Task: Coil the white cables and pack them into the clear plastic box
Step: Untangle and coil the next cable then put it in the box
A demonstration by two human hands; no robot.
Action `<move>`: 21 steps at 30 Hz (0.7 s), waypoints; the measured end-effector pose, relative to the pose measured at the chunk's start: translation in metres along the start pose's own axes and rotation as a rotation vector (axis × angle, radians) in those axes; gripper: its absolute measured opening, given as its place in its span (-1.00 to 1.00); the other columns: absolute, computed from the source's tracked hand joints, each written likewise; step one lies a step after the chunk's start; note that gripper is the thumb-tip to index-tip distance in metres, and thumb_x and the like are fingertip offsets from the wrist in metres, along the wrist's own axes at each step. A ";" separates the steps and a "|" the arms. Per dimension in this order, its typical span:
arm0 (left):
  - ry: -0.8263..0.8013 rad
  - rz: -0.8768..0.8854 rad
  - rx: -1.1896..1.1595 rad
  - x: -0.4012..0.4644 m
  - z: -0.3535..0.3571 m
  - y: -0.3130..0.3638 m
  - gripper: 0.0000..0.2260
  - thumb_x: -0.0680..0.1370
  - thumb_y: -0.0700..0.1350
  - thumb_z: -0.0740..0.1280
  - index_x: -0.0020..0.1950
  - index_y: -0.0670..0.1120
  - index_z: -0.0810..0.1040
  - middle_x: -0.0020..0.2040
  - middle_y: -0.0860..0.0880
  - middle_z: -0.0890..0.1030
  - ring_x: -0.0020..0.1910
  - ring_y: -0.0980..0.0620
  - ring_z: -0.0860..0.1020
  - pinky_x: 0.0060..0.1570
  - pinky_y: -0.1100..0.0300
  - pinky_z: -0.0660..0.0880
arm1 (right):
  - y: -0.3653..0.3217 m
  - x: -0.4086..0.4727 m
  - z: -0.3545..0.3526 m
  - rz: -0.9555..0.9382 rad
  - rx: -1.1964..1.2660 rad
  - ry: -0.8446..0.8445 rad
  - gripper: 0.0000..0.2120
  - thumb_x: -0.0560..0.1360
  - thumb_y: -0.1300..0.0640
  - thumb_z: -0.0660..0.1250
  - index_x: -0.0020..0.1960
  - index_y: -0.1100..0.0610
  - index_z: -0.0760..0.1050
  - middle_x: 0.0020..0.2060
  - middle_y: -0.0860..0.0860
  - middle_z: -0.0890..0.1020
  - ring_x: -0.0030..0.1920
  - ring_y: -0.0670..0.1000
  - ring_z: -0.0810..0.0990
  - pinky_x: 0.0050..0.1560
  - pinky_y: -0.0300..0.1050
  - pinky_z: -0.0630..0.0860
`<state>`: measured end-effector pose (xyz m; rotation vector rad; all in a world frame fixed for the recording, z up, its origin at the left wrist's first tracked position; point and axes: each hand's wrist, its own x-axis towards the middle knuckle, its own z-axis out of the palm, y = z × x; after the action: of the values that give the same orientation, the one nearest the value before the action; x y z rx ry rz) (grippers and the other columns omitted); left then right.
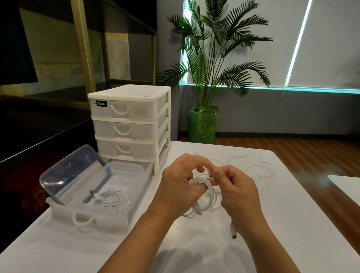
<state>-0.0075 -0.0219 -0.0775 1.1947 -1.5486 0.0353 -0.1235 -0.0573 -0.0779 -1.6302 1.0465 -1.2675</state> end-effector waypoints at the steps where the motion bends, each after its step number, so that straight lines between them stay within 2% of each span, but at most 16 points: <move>1: 0.025 0.037 0.023 0.000 0.000 -0.001 -0.84 0.33 -0.25 0.43 -0.14 -0.07 0.60 -0.19 0.20 0.47 -0.41 0.19 0.46 -0.36 0.57 0.37 | 0.000 0.000 0.000 0.018 0.016 -0.007 -0.79 0.50 -0.05 0.26 -0.23 0.04 0.52 -0.33 -0.10 0.62 -0.32 -0.10 0.54 -0.27 -0.24 0.44; 4: 0.063 0.094 0.062 0.000 0.003 -0.004 -0.95 0.34 -0.22 0.41 -0.23 -0.18 0.62 -0.22 0.11 0.49 -0.35 0.22 0.45 -0.30 0.59 0.38 | 0.001 0.002 0.000 0.070 0.054 -0.019 -0.78 0.53 -0.04 0.23 -0.22 0.03 0.51 -0.31 -0.08 0.58 -0.32 -0.11 0.47 -0.28 -0.22 0.39; 8: 0.054 0.068 0.050 -0.001 0.004 -0.003 -0.91 0.35 -0.17 0.40 -0.27 -0.19 0.57 -0.29 0.15 0.47 -0.39 0.19 0.45 -0.32 0.53 0.41 | 0.003 0.002 0.001 0.060 -0.023 0.005 -0.85 0.54 -0.03 0.21 -0.16 -0.02 0.47 -0.21 -0.13 0.57 -0.13 -0.05 0.56 -0.09 -0.14 0.52; 11: 0.095 0.010 0.053 0.000 0.003 -0.004 -0.89 0.37 -0.15 0.40 -0.31 -0.12 0.50 -0.35 0.22 0.40 -0.40 0.10 0.45 -0.38 0.51 0.39 | 0.004 0.001 0.001 -0.082 -0.262 0.051 -0.95 0.53 0.02 0.26 -0.09 -0.03 0.43 -0.18 -0.16 0.53 -0.10 -0.08 0.52 -0.11 -0.24 0.48; 13: 0.148 -0.045 0.087 0.000 0.001 -0.005 -0.81 0.38 -0.20 0.42 -0.32 -0.07 0.43 -0.37 0.21 0.37 -0.44 0.09 0.40 -0.39 0.53 0.38 | 0.005 -0.001 0.002 -0.296 -0.414 0.161 -0.97 0.49 0.06 0.34 -0.10 0.00 0.50 -0.15 -0.10 0.56 -0.08 -0.08 0.47 -0.12 -0.29 0.40; 16: 0.216 -0.134 0.137 0.000 -0.001 -0.004 -0.76 0.40 -0.27 0.44 -0.32 -0.08 0.40 -0.37 0.18 0.36 -0.43 0.12 0.40 -0.36 0.57 0.37 | 0.007 -0.003 0.006 -0.546 -0.465 0.276 -0.82 0.44 0.01 0.32 -0.15 0.11 0.59 -0.19 -0.01 0.65 -0.16 -0.09 0.45 -0.12 -0.21 0.37; 19: 0.248 -0.167 0.149 0.002 -0.002 -0.004 -0.74 0.40 -0.32 0.41 -0.34 -0.08 0.38 -0.37 0.15 0.35 -0.43 0.12 0.35 -0.37 0.56 0.35 | 0.002 -0.008 0.009 -0.582 -0.380 0.219 -0.69 0.47 -0.11 0.19 -0.15 0.09 0.59 -0.25 -0.18 0.57 -0.27 -0.18 0.44 -0.14 -0.05 0.43; 21: 0.241 -0.204 0.135 0.002 -0.002 -0.004 -0.72 0.40 -0.34 0.39 -0.36 -0.06 0.37 -0.37 0.13 0.36 -0.42 0.10 0.34 -0.39 0.53 0.34 | 0.002 -0.010 0.010 -0.559 -0.372 0.130 -0.69 0.43 -0.14 0.25 -0.07 0.07 0.58 -0.24 -0.20 0.56 -0.25 -0.25 0.43 -0.13 -0.03 0.46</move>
<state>-0.0029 -0.0237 -0.0777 1.3968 -1.2245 0.1462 -0.1157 -0.0472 -0.0846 -2.2574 0.9784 -1.6232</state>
